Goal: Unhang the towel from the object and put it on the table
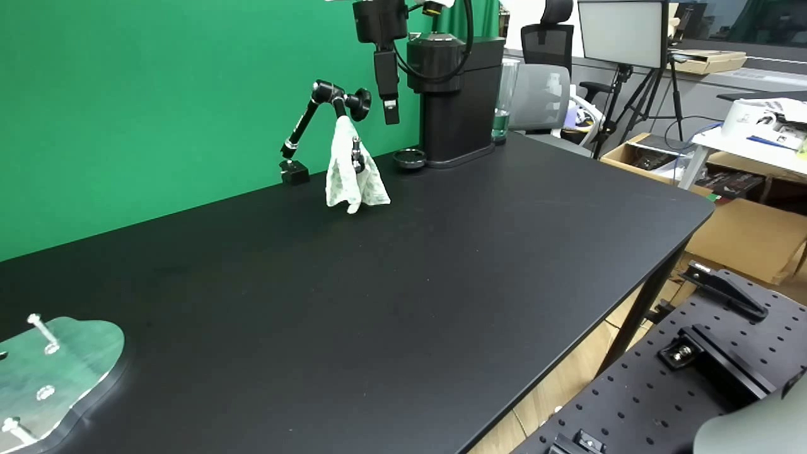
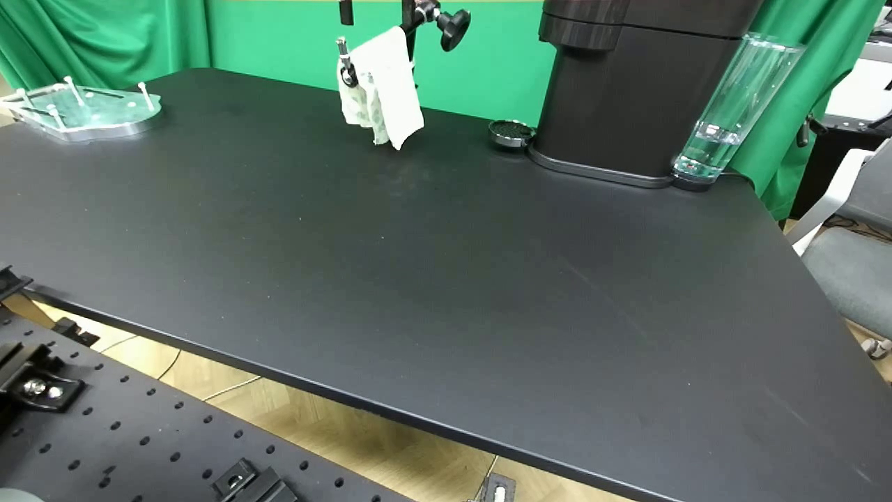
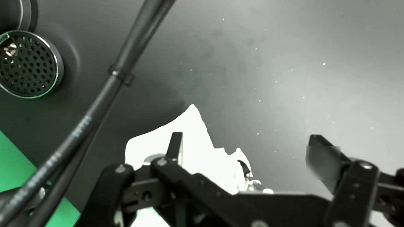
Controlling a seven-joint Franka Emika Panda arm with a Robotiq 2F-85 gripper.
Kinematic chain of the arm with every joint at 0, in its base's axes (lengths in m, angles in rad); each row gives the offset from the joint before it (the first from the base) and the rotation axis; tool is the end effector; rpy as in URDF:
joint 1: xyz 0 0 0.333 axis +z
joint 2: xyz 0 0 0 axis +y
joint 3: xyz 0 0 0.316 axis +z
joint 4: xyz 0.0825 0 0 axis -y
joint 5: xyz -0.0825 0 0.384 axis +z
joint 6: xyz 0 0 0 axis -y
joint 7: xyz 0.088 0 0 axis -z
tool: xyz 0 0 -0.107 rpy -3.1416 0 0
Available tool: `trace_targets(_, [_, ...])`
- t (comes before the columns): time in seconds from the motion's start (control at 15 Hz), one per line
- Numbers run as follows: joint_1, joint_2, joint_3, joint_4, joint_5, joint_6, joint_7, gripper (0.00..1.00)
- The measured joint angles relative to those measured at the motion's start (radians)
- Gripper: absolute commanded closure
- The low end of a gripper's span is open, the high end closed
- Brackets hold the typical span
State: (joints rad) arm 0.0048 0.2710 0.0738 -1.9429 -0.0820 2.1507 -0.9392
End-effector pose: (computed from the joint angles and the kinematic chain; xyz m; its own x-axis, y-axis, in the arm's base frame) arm 0.6005 0.0422 0.3392 0.4843 0.8717 -0.0743 0.8730 -0.4871 -0.0238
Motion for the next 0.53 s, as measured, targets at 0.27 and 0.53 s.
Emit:
trace_targets(0.27, [-0.007,0.038,0.001,-0.016,0.046,0.135,-0.003,0.0])
trace_targets(0.53, [-0.017,0.072,0.004,-0.017,0.063,0.186,-0.013,0.0])
